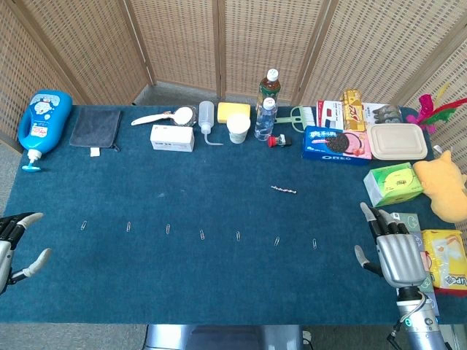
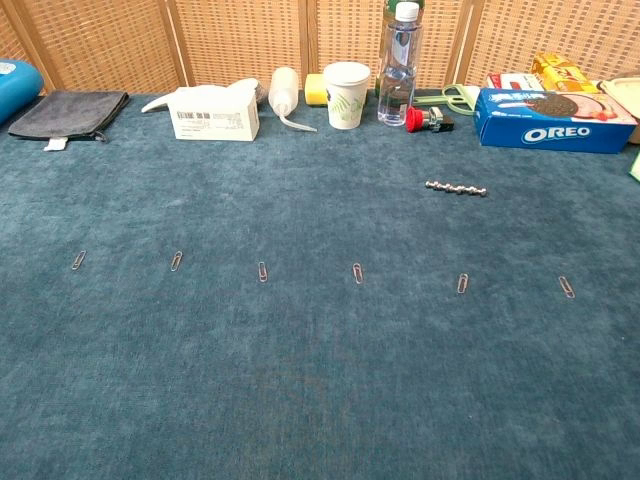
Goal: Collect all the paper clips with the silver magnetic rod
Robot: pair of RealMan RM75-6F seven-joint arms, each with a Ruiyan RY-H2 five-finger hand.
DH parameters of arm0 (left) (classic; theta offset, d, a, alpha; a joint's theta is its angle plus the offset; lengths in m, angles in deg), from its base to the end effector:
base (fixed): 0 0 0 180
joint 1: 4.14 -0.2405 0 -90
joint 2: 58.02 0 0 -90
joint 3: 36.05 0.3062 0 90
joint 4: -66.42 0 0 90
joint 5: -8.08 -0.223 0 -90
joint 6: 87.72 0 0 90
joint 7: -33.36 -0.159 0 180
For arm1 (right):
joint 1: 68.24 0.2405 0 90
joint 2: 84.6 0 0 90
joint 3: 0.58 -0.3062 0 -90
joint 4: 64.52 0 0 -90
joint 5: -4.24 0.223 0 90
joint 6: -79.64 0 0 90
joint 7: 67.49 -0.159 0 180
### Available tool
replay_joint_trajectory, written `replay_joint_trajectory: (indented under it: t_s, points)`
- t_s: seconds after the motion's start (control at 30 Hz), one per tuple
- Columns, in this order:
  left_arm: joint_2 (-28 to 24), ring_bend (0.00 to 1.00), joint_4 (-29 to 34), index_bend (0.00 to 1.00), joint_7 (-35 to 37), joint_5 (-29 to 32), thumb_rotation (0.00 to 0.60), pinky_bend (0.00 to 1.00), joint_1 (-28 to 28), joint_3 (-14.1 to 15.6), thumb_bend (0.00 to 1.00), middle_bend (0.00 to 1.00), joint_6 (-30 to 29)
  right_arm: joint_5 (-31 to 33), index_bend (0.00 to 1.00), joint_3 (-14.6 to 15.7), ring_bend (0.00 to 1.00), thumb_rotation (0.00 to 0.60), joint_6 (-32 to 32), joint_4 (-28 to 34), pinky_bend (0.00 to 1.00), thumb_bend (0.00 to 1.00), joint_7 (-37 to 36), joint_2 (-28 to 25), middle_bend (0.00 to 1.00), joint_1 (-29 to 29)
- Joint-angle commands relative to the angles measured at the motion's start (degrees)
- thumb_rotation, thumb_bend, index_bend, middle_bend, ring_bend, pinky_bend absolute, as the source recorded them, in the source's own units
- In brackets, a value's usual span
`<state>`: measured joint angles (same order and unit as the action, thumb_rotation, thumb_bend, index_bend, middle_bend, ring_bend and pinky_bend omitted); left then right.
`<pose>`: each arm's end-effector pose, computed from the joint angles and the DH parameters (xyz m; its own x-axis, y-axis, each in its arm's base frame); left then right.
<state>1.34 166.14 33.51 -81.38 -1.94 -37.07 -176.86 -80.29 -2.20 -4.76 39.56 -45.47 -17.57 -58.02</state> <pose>-0.3374 0.1760 0.1890 0.3541 -0.0162 0.9351 0.9346 -0.0295 -0.3545 -0.2975 -0.2204 0.1309 0.5134 -0.0070 0.8581 -0.8544 -0.0973 0.5104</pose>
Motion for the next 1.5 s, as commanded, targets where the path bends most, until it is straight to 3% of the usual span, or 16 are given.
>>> replay_joint_trajectory:
  t_s: [0.03, 0.17, 0.5, 0.73, 0.97, 1.07, 1.1, 1.13, 1.23, 1.33, 1.5]
  points:
    - [0.08, 0.19, 0.10, 0.20, -0.28, 0.06, 0.053, 0.15, 0.36, 0.00, 0.36, 0.21, 0.62, 0.00, 0.04, -0.04, 0.17, 0.437, 0.18, -0.17, 0.29, 0.42, -0.31, 0.01, 0.18, -0.11]
    - [0.11, 0.19, 0.38, 0.20, -0.63, -0.05, 0.054, 0.15, 0.51, -0.16, 0.36, 0.21, 0.60, -0.14, 0.04, -0.17, 0.17, 0.437, 0.33, -0.38, 0.29, 0.42, -0.98, 0.03, 0.18, -0.20]
    - [-0.57, 0.19, 1.34, 0.20, -1.25, -0.61, 0.055, 0.15, 0.76, -0.97, 0.36, 0.21, -0.41, -2.11, 0.02, -2.29, 0.16, 0.437, 4.41, 0.17, 0.29, 0.42, -13.19, -0.82, 0.17, 3.11]
    - [-0.81, 0.19, 1.50, 0.20, -1.65, -0.25, 0.056, 0.15, 1.60, -1.51, 0.36, 0.21, 0.53, 2.52, 0.00, -8.27, 0.15, 0.437, 13.53, -0.28, 0.29, 0.42, -19.26, -0.13, 0.15, 10.74]
    - [-0.54, 0.19, 0.82, 0.20, -1.24, 0.88, 0.055, 0.15, 2.13, -1.85, 0.36, 0.21, 1.57, 7.00, 0.01, -15.24, 0.19, 0.437, 21.12, -5.53, 0.29, 0.42, -26.52, 5.29, 0.22, 19.57]
    - [-0.37, 0.19, 0.39, 0.20, -1.11, 1.13, 0.057, 0.15, 2.39, -1.94, 0.36, 0.21, 2.00, 8.44, 0.02, -17.07, 0.32, 0.436, 23.52, -9.14, 0.43, 0.41, -28.66, 7.35, 0.28, 22.40]
    - [-0.28, 0.19, 0.14, 0.20, -1.05, 1.23, 0.059, 0.15, 2.54, -1.98, 0.36, 0.21, 2.25, 8.82, 0.03, -17.57, 0.43, 0.437, 24.86, -11.80, 0.51, 0.40, -27.70, 8.18, 0.34, 24.02]
    - [-0.20, 0.19, -0.09, 0.20, -1.01, 1.35, 0.060, 0.15, 2.68, -2.03, 0.36, 0.21, 2.46, 8.89, 0.05, -17.57, 0.55, 0.437, 25.86, -14.39, 0.58, 0.39, -25.48, 8.89, 0.41, 25.39]
    - [-0.04, 0.19, -0.61, 0.20, -0.84, 1.87, 0.061, 0.15, 3.01, -2.22, 0.36, 0.21, 3.03, 9.56, 0.15, -16.86, 0.78, 0.426, 27.96, -19.80, 0.68, 0.38, -17.90, 10.57, 0.64, 28.18]
    - [0.28, 0.19, -1.09, 0.20, -0.80, 2.36, 0.059, 0.15, 3.46, -2.39, 0.36, 0.21, 3.81, 13.80, 0.24, -16.31, 0.85, 0.417, 32.43, -22.75, 0.69, 0.37, -12.51, 11.64, 0.73, 30.43]
    - [0.96, 0.19, -1.44, 0.20, -1.21, 2.59, 0.057, 0.15, 4.46, -2.68, 0.36, 0.21, 5.02, 21.40, 0.31, -15.96, 0.87, 0.380, 36.23, -26.57, 0.64, 0.37, -3.84, 13.96, 0.77, 33.53]
